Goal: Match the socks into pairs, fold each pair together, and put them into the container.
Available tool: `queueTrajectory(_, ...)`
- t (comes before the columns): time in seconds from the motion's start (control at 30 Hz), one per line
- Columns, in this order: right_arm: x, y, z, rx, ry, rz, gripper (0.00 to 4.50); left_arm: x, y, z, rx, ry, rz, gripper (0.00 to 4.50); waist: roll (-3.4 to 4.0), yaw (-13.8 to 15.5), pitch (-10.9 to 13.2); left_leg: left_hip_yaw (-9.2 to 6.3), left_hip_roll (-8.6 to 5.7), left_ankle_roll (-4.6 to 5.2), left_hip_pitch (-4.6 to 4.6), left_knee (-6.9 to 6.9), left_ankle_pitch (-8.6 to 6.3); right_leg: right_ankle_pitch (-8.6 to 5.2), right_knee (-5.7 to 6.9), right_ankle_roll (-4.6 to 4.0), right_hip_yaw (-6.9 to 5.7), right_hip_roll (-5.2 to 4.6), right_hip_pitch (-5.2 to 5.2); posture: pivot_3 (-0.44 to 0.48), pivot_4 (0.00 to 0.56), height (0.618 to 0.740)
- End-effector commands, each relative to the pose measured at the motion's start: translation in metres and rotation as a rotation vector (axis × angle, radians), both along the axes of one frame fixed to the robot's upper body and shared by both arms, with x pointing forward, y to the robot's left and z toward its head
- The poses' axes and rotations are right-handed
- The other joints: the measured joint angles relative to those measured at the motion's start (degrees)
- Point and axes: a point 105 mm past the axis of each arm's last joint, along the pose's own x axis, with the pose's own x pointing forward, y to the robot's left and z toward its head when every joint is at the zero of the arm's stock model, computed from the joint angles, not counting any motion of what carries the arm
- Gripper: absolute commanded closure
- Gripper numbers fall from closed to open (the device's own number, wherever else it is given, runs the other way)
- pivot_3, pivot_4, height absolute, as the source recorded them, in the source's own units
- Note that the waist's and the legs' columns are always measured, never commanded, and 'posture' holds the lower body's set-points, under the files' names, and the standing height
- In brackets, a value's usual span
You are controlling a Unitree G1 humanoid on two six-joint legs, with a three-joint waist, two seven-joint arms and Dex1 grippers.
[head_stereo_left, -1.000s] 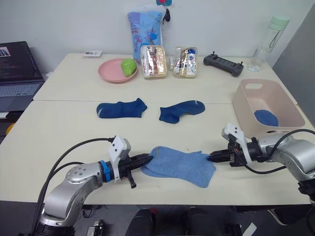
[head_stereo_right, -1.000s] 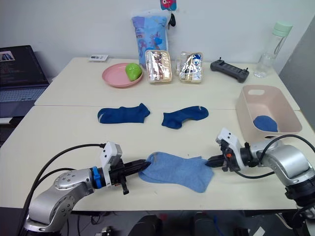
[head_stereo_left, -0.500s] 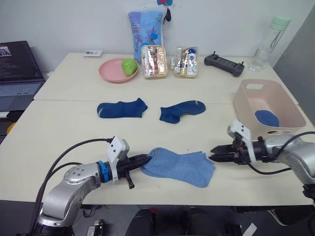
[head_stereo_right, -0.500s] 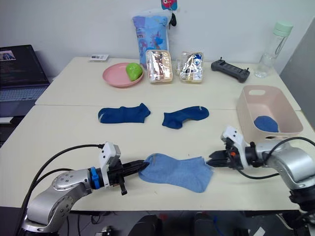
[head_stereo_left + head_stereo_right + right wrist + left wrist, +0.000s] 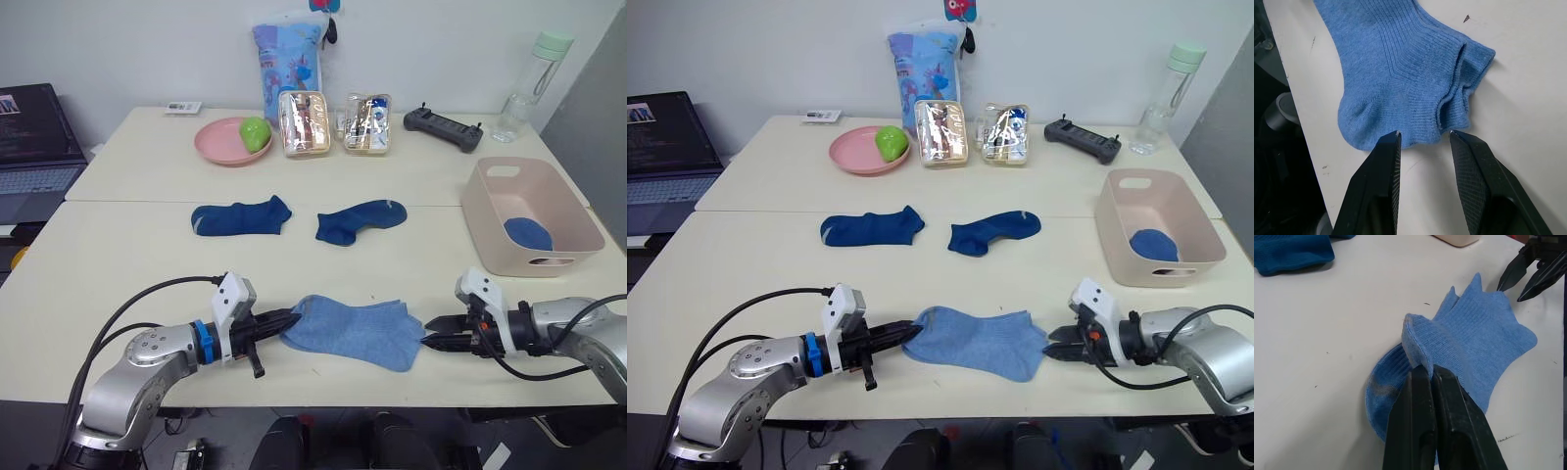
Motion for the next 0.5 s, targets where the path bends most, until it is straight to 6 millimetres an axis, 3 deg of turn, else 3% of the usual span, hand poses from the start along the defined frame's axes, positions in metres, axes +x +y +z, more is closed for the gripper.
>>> queueTrajectory(0.03, -0.0004, 0.0053, 0.0049, 0.004, -0.027, 0.024, 2.8, -0.0005, -0.0036, 0.0066, -0.008, -0.023, -0.027, 4.5, 0.0, 0.0, 0.0, 0.0, 0.0, 0.0, 0.0, 0.0, 0.0, 0.0, 0.0, 0.0, 0.0, 0.0, 0.0, 0.0, 0.15, 0.74)
queueTrajectory(0.2, 0.0005, 0.0085, 0.0042, 0.015, -0.025, 0.028, 2.8, -0.0012, -0.0049, 0.0065, -0.008, -0.022, -0.03, 4.5, 0.0, 0.0, 0.0, -0.01, 0.0, 0.0, 0.0, 0.0, 0.0, 0.0, 0.0, 0.0, -0.01, 0.0, 0.0, 0.0, 0.15, 0.74)
queueTrajectory(0.3, 0.0014, 0.01, 0.0052, 0.025, -0.025, 0.03, 3.44, -0.0028, -0.0053, 0.0067, -0.008, -0.019, -0.033, 4.5, 0.0, 0.0, 0.0, -0.01, 0.0, 0.0, 0.0, 0.0, 0.0, 0.0, 0.0, 0.0, -0.01, 0.0, 0.0, 0.0, 0.15, 0.74)
queueTrajectory(0.4, 0.0043, 0.0099, 0.0066, 0.029, -0.036, 0.025, 4.45, -0.0045, -0.0049, 0.0063, -0.008, -0.016, -0.033, 4.5, 0.0, 0.0, 0.0, 0.0, 0.0, 0.0, 0.0, 0.0, 0.0, 0.0, -0.01, 0.0, 0.0, 0.0, 0.0, 0.0, 0.15, 0.74)
queueTrajectory(0.5, 0.0068, 0.0086, 0.011, 0.038, -0.04, 0.022, 4.48, -0.0051, -0.0034, 0.0059, -0.012, -0.011, -0.023, 4.5, 0.01, 0.0, 0.0, -0.01, 0.0, 0.0, 0.0, 0.0, 0.0, 0.0, -0.01, 0.0, -0.01, 0.0, 0.0, 0.0, 0.15, 0.74)
